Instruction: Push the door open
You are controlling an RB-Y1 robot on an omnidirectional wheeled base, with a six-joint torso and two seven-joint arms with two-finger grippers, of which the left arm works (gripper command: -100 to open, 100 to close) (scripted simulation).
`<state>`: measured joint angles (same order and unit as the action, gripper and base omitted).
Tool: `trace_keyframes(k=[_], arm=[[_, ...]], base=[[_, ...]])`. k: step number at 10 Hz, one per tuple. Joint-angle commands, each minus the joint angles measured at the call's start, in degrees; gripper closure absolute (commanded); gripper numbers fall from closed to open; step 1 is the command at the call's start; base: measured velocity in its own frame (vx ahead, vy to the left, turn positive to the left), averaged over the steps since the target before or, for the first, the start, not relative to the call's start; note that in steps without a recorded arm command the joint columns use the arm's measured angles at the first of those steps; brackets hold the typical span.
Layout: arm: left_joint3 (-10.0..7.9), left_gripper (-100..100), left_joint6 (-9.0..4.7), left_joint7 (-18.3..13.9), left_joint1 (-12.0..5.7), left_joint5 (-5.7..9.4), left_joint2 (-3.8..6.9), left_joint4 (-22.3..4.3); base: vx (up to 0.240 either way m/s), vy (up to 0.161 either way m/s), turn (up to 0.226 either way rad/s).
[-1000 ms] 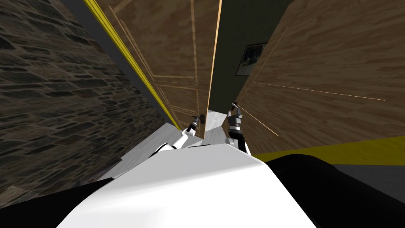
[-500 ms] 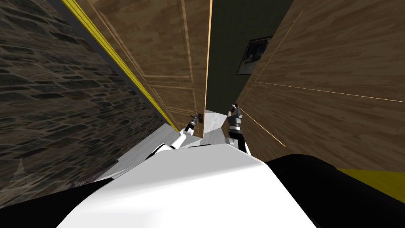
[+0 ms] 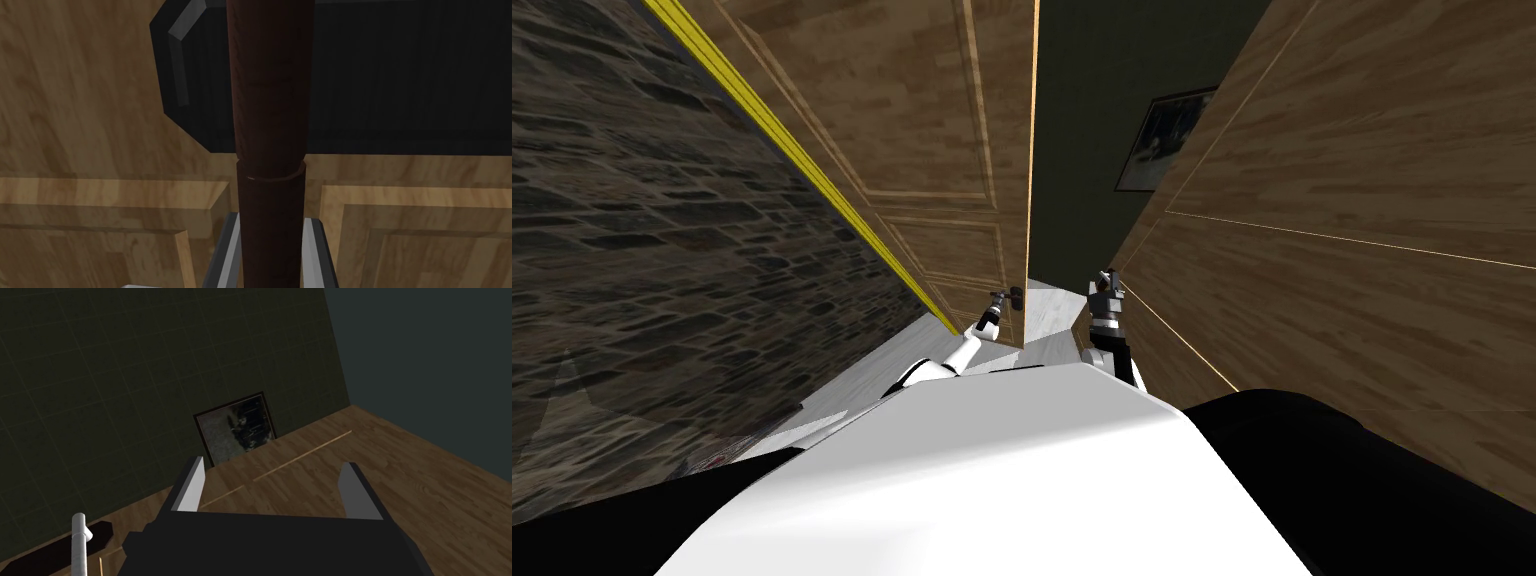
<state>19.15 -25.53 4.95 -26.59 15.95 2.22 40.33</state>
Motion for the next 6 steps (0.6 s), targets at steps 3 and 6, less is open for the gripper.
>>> trace_keyframes(k=[3, 6], arm=[[-2.55, 100, 0.9, 0.61, 0.85, 0.32, 1.66, 2.35], [-4.48, 100, 0.81, 1.08, 0.69, 0.53, 1.66, 1.95]], base=[[0.087, -0.089, 0.03], [0.107, -0.15, 0.083]])
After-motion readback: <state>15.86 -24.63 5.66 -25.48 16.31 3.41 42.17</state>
